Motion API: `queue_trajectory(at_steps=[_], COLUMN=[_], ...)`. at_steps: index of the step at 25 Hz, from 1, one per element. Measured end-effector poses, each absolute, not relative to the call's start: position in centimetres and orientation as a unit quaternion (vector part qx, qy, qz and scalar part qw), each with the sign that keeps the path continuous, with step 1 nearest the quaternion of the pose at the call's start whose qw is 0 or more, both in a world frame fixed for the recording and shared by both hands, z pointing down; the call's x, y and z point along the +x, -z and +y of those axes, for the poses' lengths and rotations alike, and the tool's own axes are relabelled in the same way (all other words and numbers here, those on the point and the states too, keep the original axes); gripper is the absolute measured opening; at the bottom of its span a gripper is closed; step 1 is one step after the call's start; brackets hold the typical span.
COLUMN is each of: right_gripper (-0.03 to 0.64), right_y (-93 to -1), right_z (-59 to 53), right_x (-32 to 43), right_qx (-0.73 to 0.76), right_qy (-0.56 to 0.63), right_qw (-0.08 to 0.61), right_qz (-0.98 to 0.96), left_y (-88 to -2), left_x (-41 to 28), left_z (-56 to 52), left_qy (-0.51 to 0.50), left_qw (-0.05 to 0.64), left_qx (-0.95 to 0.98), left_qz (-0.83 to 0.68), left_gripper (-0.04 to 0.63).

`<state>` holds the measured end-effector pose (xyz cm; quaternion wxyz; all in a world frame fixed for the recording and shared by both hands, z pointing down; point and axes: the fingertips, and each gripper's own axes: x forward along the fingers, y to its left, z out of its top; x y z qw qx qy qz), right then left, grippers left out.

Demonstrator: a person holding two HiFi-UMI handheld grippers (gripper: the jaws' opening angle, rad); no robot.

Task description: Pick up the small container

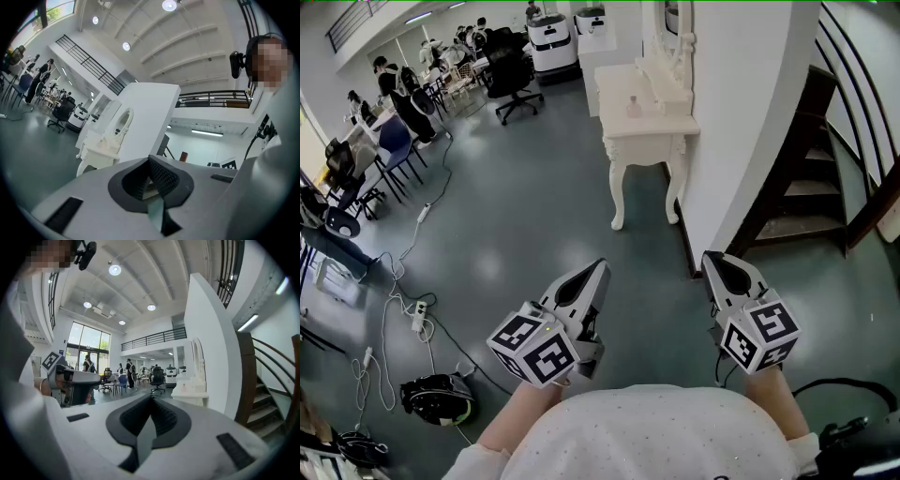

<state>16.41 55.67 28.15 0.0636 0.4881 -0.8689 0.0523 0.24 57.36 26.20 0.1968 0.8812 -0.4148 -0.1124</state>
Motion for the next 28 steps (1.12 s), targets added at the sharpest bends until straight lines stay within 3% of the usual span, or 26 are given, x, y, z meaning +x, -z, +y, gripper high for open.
queue_trajectory(at_steps=[28], right_gripper=[0.002], right_y=[-30.9], right_z=[54.1], right_x=[11.4], right_qx=[0.488], right_qy=[-0.097], right_qw=[0.051], right_qz=[-0.866], left_y=[-30.6], left_x=[-3.2], left_z=[57.3], left_qy=[0.058], left_qw=[0.194], left_qx=[0.885], left_qz=[-0.419], left_gripper=[0.0])
